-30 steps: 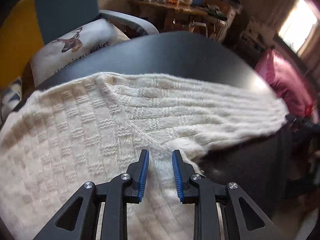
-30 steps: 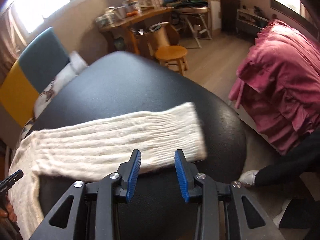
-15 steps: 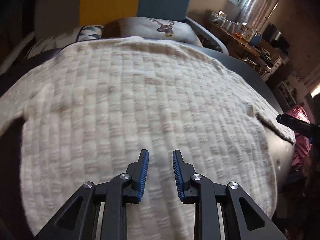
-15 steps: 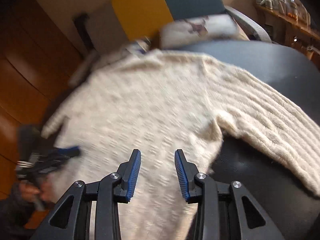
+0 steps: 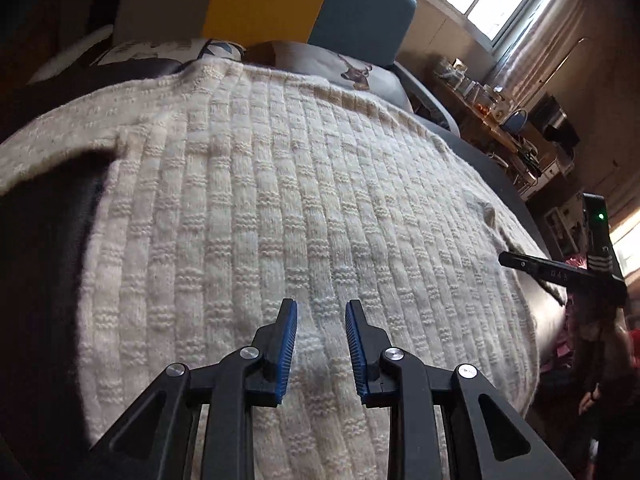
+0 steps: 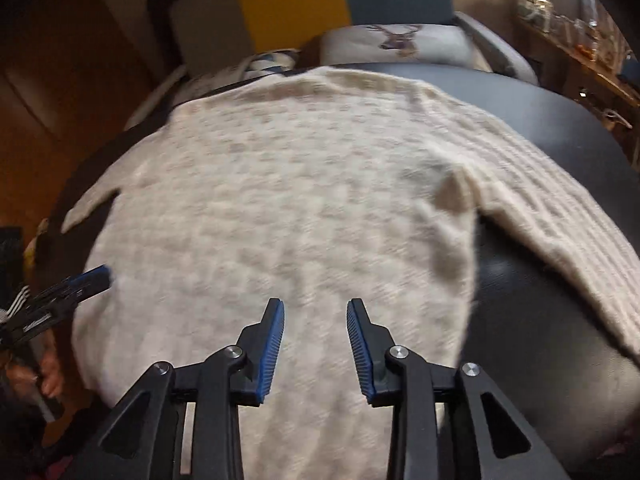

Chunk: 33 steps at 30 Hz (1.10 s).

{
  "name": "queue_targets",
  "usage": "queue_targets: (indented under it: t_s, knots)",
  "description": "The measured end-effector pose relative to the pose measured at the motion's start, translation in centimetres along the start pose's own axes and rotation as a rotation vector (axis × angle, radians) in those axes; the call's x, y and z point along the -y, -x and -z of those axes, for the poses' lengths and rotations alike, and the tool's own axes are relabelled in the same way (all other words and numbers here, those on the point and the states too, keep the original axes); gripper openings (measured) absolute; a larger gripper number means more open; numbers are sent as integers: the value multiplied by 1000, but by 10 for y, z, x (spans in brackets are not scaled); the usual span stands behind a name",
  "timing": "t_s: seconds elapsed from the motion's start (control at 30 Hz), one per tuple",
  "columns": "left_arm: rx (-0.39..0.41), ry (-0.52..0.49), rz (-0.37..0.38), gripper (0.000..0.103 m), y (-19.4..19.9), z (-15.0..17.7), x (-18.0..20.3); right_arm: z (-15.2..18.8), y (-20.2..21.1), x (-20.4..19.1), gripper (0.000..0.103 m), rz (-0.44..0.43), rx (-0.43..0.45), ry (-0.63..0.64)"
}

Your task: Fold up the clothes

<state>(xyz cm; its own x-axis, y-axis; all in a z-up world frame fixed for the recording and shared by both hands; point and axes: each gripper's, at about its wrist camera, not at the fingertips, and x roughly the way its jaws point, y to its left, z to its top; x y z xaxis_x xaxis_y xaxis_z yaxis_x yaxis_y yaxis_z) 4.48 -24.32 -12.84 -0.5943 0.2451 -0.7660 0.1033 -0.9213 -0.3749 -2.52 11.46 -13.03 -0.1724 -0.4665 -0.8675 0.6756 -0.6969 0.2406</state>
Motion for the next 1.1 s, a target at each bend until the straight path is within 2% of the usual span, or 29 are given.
queue_targets:
  t_s: [0.03,0.17,0.27,0.37,0.43,0.57,0.63,0.7,0.77,0.87,1.0,1.1]
  knots:
    - [5,-6,3,26,6,3,-1,9,-2,-12,33,-13,-16,28]
    - [-20,-4,-7,26,16,25,-13,38,-19,-28,33,36,-83,83]
    - [-58,-49,-80,26,16,49,-23,55,-14,-13,33,80,-50,79]
    - [-37,-67,-70,26,23,58,-34,60,-10,2,31,42,-22,30]
    - [-38,-50,-77,25,26,55,-36,59,-6,2,34,35,-13,-3]
    - [-11,-55,-55,26,36,51,-22,63,2,-10,34,28,13,25]
    - [-17,-69,-32,26,37,54,-15,65,2,-10,34,24,19,8]
    - [-38,-52,-39,26,35,58,-15,68,3,-9,34,21,23,-15]
    - [-62,-9,-42,26,32,63,-25,69,7,1,34,-3,26,-87]
    - [-47,54,-5,26,39,58,-36,67,23,28,34,-68,67,-235]
    - [-18,-17,-49,26,34,25,-29,76,56,87,34,-129,178,-461]
    - [33,-67,-78,27,22,-21,-21,92,93,151,34,-163,334,-705]
